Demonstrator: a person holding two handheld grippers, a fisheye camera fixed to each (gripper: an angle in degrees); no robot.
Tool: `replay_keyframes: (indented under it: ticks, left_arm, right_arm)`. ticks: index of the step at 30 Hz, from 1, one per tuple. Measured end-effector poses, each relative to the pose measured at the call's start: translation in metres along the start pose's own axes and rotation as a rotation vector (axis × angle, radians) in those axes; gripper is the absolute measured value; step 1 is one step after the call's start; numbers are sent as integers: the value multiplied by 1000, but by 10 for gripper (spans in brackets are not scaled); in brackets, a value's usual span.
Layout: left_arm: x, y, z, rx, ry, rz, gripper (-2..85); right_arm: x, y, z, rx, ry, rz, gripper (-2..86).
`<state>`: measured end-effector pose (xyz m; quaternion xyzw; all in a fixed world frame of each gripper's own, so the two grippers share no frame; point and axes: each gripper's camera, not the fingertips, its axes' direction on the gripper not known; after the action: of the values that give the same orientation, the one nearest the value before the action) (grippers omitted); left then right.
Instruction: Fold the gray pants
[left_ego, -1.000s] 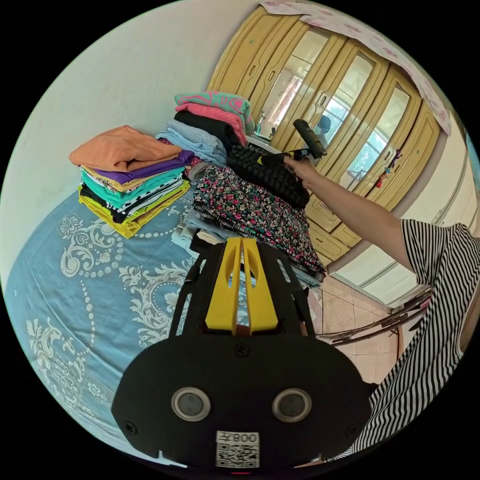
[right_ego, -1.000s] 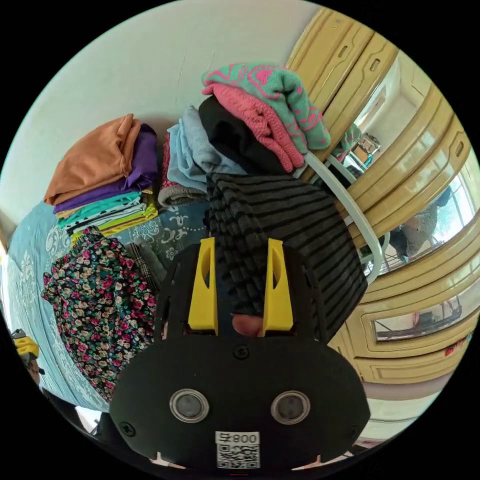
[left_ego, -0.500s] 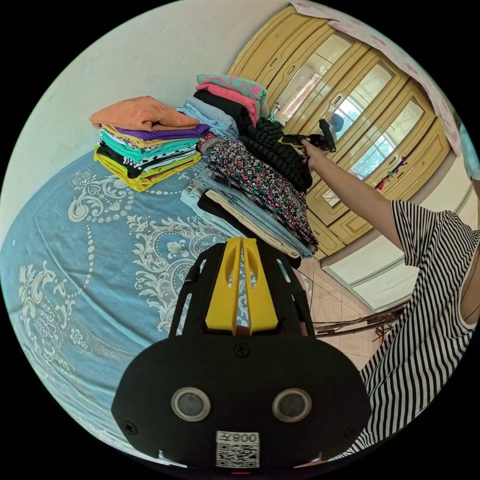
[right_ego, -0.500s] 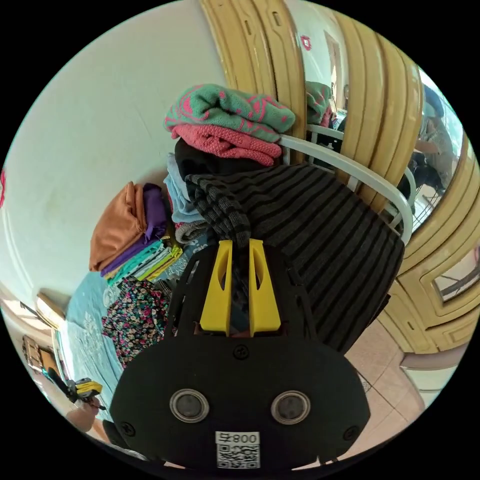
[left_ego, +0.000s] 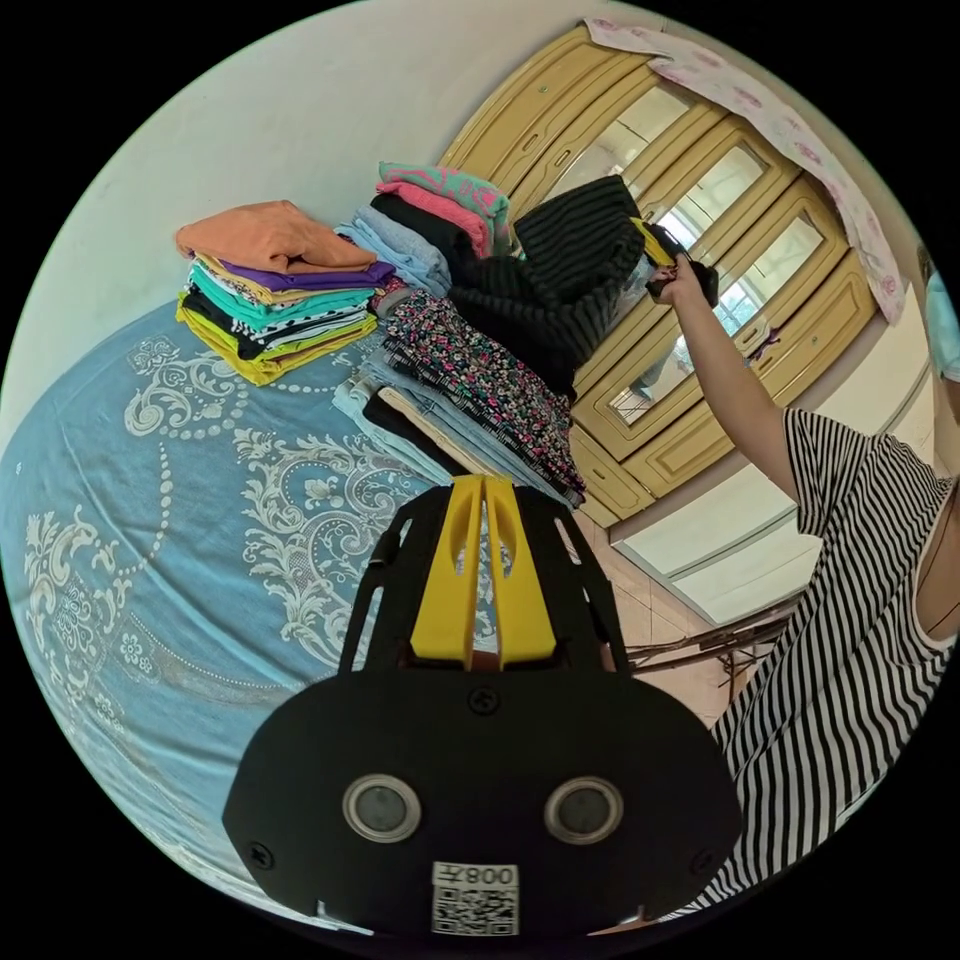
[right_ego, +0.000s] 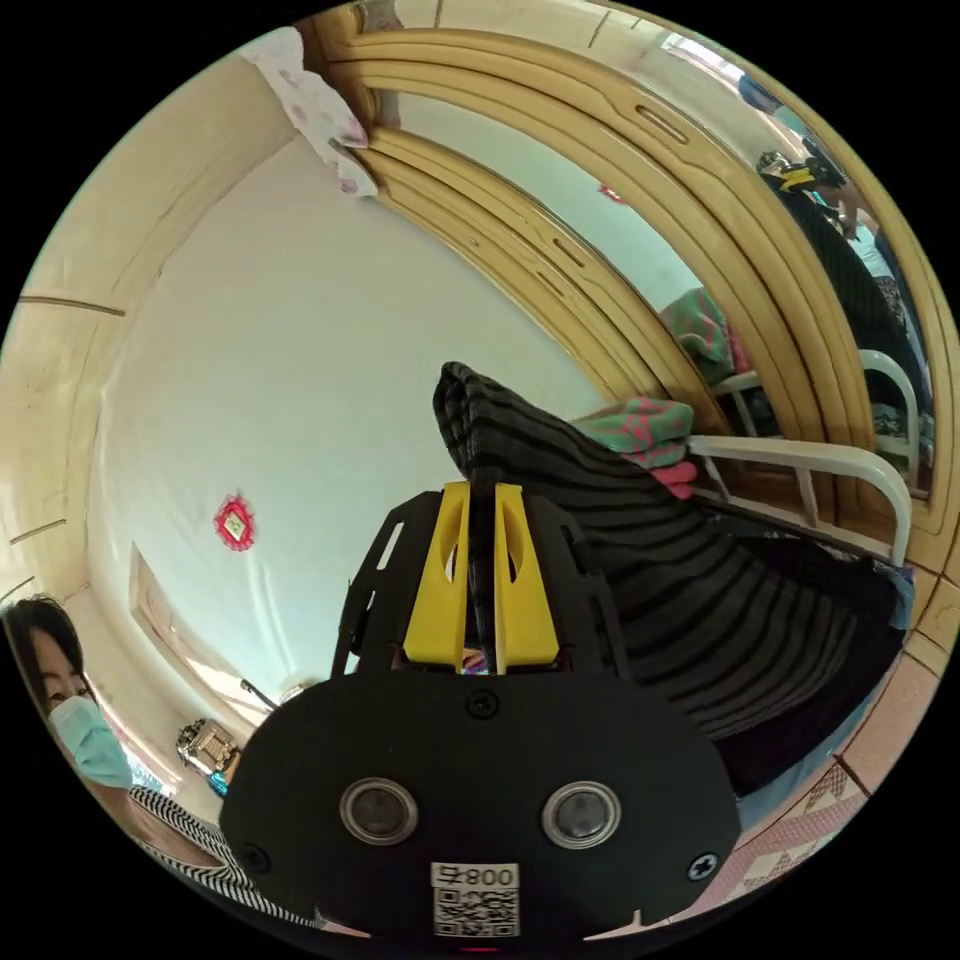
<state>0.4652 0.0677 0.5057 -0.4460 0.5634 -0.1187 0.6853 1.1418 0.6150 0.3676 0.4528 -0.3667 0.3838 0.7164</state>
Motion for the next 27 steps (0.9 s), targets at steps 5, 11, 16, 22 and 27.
replay_keyframes:
  ticks: [5, 11, 16, 22, 27]
  left_arm:
    - [30, 34, -64, 105, -21, 20, 2]
    - [62, 83, -161, 306, -70, 4, 9]
    - [92, 131, -245, 496, -67, -11, 46]
    - [156, 203, -325, 570, 1, 98, 124]
    - [211, 281, -368, 533, -19, 143, 142]
  right_arm:
    - [-96, -11, -1, -12, -134, -128, 39]
    - [-223, -6, -14, 17, -320, -258, 39]
    - [-316, 24, -35, -2, -475, -350, 40]
    - [-397, 107, -26, -137, -661, -336, 43]
    - [-450, 207, 6, -332, -812, -308, 43]
